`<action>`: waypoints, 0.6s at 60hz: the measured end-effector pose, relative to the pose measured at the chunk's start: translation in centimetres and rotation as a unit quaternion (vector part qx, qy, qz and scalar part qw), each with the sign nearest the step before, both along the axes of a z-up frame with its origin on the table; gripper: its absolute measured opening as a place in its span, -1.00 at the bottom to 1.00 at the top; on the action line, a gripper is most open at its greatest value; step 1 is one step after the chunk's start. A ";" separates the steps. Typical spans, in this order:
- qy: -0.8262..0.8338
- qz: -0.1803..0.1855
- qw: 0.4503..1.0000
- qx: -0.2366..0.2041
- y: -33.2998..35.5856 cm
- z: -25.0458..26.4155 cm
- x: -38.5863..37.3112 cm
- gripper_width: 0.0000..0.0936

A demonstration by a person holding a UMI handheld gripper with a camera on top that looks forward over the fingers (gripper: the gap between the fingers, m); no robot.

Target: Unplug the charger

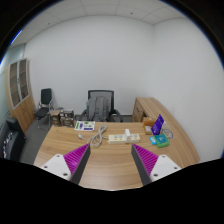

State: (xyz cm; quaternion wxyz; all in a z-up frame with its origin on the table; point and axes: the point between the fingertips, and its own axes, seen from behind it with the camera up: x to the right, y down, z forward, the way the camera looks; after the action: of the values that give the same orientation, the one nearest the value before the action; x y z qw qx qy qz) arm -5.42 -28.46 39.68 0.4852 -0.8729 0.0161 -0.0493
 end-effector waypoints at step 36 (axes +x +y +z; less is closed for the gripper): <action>0.019 -0.008 1.000 -0.009 16.9 -24.9 14.3 0.84</action>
State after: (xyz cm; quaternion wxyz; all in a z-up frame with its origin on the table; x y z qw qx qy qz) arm 8.89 -11.57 14.75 0.4762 -0.8780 0.0321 -0.0372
